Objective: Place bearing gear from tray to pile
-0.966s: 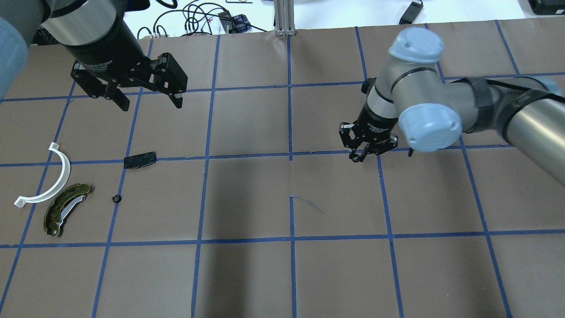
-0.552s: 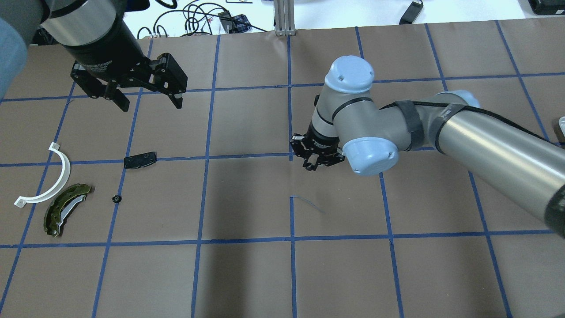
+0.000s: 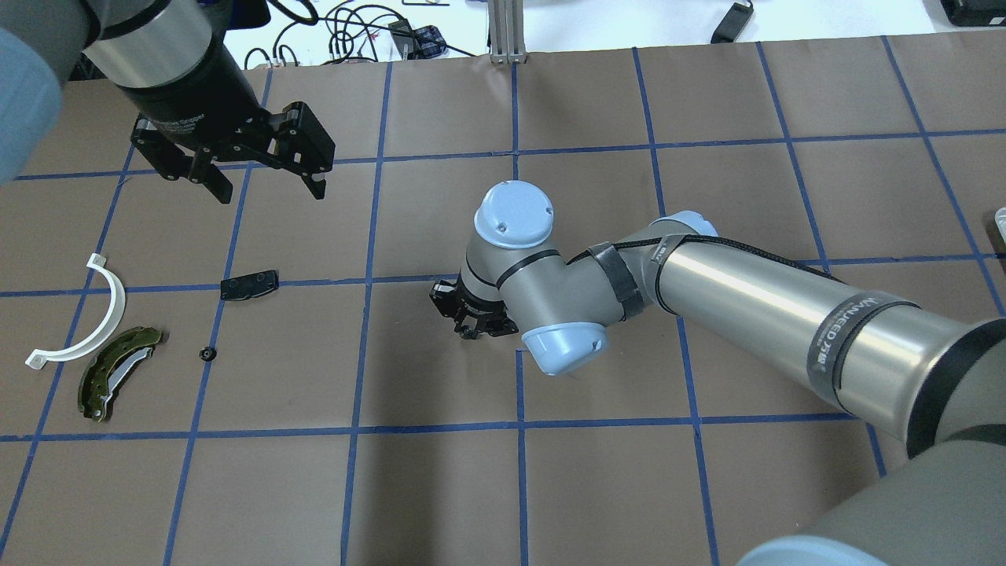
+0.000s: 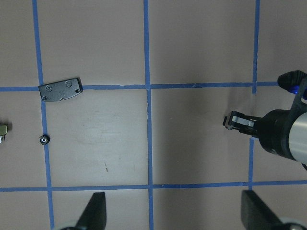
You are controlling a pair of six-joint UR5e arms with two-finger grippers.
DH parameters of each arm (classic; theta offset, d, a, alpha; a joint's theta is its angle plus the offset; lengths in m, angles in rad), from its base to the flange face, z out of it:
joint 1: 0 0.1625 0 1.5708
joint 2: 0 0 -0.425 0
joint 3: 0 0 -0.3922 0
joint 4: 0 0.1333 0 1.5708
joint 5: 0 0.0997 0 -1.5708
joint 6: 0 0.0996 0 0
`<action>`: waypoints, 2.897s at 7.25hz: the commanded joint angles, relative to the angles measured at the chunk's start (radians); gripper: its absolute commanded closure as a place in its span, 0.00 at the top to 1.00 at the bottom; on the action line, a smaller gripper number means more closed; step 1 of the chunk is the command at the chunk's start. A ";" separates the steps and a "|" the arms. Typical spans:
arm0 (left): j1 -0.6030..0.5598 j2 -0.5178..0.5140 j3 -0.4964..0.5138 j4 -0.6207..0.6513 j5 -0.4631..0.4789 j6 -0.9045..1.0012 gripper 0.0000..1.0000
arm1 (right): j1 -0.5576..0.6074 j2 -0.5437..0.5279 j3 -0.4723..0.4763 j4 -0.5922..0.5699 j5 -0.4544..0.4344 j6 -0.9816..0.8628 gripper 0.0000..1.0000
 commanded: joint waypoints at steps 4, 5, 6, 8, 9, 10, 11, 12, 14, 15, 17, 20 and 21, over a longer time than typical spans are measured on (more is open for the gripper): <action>0.002 -0.092 -0.291 0.283 -0.001 0.003 1.00 | -0.180 -0.198 0.002 0.196 -0.099 -0.312 1.00; 0.001 -0.114 -0.402 0.456 -0.001 -0.006 1.00 | -0.278 -0.263 0.003 0.288 -0.124 -0.487 1.00; -0.008 -0.134 -0.493 0.599 -0.001 -0.026 1.00 | -0.363 -0.320 0.002 0.371 -0.127 -0.628 1.00; -0.075 -0.190 -0.560 0.701 -0.013 -0.128 1.00 | -0.487 -0.427 -0.004 0.531 -0.127 -0.767 1.00; -0.147 -0.227 -0.548 0.752 -0.013 -0.217 1.00 | -0.521 -0.478 -0.012 0.567 -0.132 -0.771 1.00; -0.204 -0.264 -0.540 0.801 -0.013 -0.279 1.00 | -0.532 -0.522 -0.064 0.713 -0.132 -0.771 1.00; -0.240 -0.293 -0.542 0.837 -0.013 -0.294 1.00 | -0.540 -0.526 -0.143 0.825 -0.139 -0.794 1.00; -0.248 -0.322 -0.542 0.873 -0.013 -0.308 1.00 | -0.544 -0.527 -0.203 0.870 -0.200 -0.851 1.00; -0.251 -0.379 -0.542 0.952 -0.013 -0.313 1.00 | -0.538 -0.532 -0.210 0.888 -0.227 -0.869 1.00; -0.251 -0.396 -0.542 0.976 -0.011 -0.313 1.00 | -0.532 -0.544 -0.204 0.882 -0.227 -0.851 1.00; -0.260 -0.404 -0.543 0.984 -0.007 -0.318 0.92 | -0.502 -0.555 -0.173 0.880 -0.251 -0.826 1.00; -0.271 -0.395 -0.545 0.986 -0.005 -0.318 0.09 | -0.477 -0.560 -0.153 0.825 -0.264 -0.781 1.00; -0.268 -0.384 -0.542 0.984 -0.004 -0.312 0.00 | -0.480 -0.558 -0.155 0.823 -0.265 -0.789 1.00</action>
